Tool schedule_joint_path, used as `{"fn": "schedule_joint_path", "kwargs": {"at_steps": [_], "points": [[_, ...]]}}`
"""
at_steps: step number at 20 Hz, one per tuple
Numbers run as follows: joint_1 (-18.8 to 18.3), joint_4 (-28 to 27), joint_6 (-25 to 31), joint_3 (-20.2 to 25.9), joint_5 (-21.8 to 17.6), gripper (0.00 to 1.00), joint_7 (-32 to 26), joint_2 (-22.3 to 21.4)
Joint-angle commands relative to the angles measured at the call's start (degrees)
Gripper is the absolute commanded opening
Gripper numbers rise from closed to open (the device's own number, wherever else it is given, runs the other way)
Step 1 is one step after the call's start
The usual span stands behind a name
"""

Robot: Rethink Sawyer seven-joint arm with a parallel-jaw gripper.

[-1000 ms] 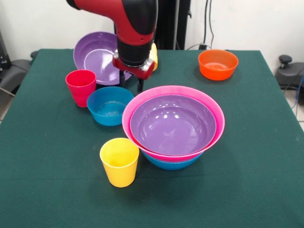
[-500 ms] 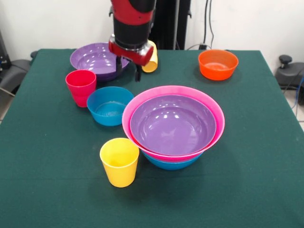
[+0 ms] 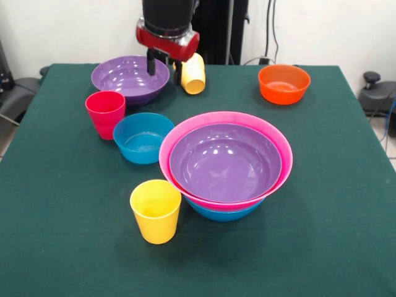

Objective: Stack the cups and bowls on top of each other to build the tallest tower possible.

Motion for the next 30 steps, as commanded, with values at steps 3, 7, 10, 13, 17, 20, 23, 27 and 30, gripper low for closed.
{"fn": "schedule_joint_path", "kwargs": {"at_steps": [3,7,10,13,17,20,23,27,30], "points": [[-2.28,8.39,0.96,4.91,-2.88,1.00,-1.22,-2.51],[-3.65,10.38,-1.37,5.39,-3.50,1.00,-1.47,-2.31],[-4.81,11.16,-3.27,5.82,-4.26,1.00,-1.74,-1.52],[-5.78,12.14,-5.15,5.94,-5.28,1.00,-1.77,-0.99],[-7.41,13.48,-7.53,6.34,-6.80,1.00,-1.67,-0.09],[-7.92,13.19,-10.02,6.34,-8.04,1.00,-0.47,1.87],[-7.34,11.18,-13.33,5.95,-9.03,1.00,1.66,5.60],[-6.16,8.17,-15.88,5.64,-9.23,1.00,3.27,9.27],[-4.82,6.09,-16.42,5.40,-8.83,1.00,3.81,11.00]]}}
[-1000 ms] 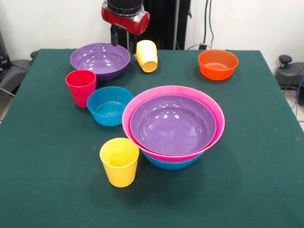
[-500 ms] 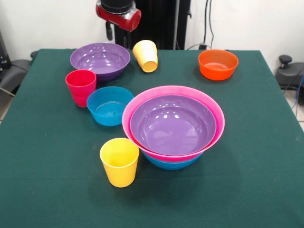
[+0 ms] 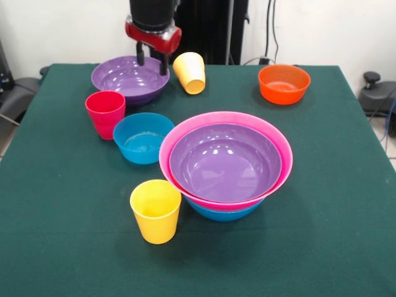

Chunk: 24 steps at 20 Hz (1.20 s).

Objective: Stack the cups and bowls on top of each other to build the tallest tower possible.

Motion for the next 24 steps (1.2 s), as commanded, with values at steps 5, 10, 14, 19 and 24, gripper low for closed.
{"fn": "schedule_joint_path", "kwargs": {"at_steps": [5,10,14,19,24], "points": [[2.30,-5.11,-6.42,5.75,-1.95,1.00,3.62,10.90],[2.04,-5.40,-7.34,5.83,-1.91,1.00,3.47,11.93],[1.79,-6.05,-8.26,5.87,-1.97,1.00,3.29,13.29],[2.53,-6.83,-10.02,5.02,-2.46,0.00,3.44,14.20],[3.70,-7.82,-11.88,4.11,-2.97,0.00,4.15,14.62]]}}
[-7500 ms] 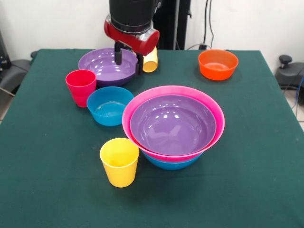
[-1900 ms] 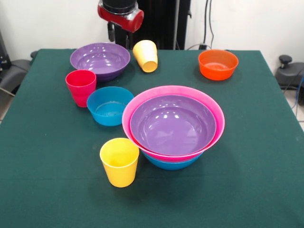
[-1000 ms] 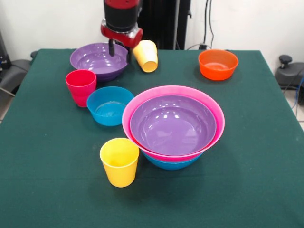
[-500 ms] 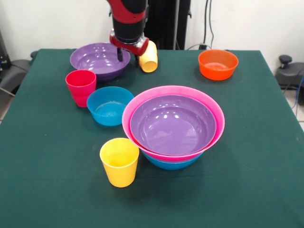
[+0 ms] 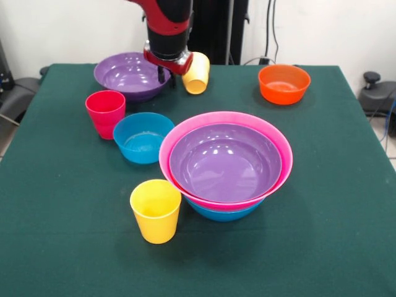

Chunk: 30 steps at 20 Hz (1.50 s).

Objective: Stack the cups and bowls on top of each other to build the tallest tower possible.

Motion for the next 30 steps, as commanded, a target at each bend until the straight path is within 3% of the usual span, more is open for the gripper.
{"fn": "schedule_joint_path", "kwargs": {"at_steps": [1,6,9,16,20,24,30], "points": [[2.87,-7.04,-8.02,4.64,-2.40,0.00,4.43,3.73],[5.29,-9.45,-9.06,3.28,-1.29,0.00,6.27,4.80],[6.26,-12.39,-6.20,3.76,0.35,0.00,6.00,5.36],[14.92,-23.20,3.33,-1.78,4.64,0.00,8.85,6.35],[14.31,-28.17,10.02,0.18,7.68,0.00,8.39,7.83],[15.03,-31.48,12.72,-0.04,9.48,0.00,8.91,8.85],[16.71,-31.40,16.60,-1.50,11.23,0.00,10.26,6.96]]}}
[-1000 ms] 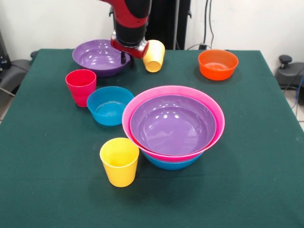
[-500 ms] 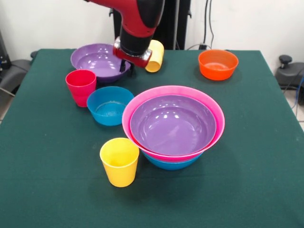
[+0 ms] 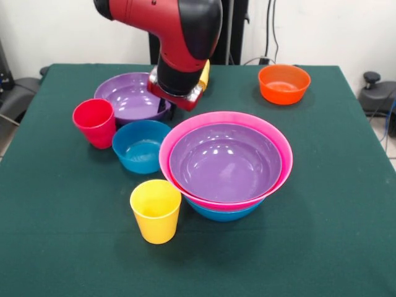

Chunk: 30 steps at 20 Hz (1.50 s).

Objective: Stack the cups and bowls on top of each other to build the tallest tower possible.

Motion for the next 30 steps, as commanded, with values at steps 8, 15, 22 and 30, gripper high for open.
{"fn": "schedule_joint_path", "kwargs": {"at_steps": [8,15,22,30], "points": [[1.67,-3.54,5.99,6.63,6.68,0.00,7.46,-5.72],[-0.31,2.68,7.27,8.74,7.36,0.00,3.73,-11.98],[-1.64,8.11,12.07,9.60,8.56,0.00,1.53,-19.03],[-0.63,7.10,19.91,8.41,8.30,0.00,1.85,-23.66]]}}
